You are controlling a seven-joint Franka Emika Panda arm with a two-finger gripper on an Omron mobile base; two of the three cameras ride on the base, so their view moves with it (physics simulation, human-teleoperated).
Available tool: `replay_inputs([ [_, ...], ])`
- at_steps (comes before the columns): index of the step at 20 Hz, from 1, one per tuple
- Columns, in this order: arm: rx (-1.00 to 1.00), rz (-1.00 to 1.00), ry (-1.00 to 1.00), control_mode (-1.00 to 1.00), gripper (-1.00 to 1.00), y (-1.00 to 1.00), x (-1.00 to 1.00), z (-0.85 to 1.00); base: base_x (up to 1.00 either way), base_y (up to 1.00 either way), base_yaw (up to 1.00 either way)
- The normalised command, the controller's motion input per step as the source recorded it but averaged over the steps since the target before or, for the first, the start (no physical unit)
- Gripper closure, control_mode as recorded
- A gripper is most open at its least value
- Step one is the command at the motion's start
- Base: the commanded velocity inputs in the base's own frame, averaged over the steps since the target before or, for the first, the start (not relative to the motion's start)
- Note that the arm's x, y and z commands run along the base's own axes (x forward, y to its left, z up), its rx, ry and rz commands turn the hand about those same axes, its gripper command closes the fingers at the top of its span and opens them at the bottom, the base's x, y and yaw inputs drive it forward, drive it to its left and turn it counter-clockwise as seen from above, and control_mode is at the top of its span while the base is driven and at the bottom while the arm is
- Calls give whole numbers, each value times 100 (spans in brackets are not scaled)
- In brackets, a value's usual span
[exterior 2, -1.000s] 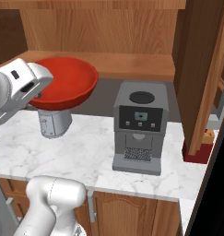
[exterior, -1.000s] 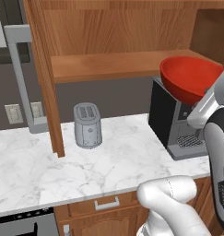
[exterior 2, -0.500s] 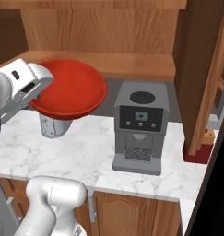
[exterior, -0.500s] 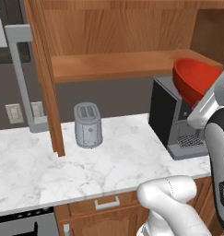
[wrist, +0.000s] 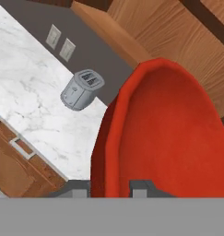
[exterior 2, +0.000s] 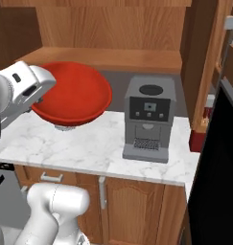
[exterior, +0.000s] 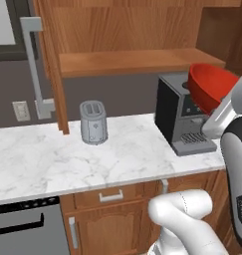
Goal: Move the bowls from the cabinet to the plates on the dining table.
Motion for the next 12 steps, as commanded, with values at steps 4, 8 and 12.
replay_inputs([
  [4, 0, 0, 0, 100, 100, 0, 0, 0, -58, 4, 4],
  [8, 0, 0, 0, 100, 100, 0, 0, 0, -59, 11, 6],
  [12, 0, 0, 0, 100, 100, 0, 0, 0, -54, 26, 9],
])
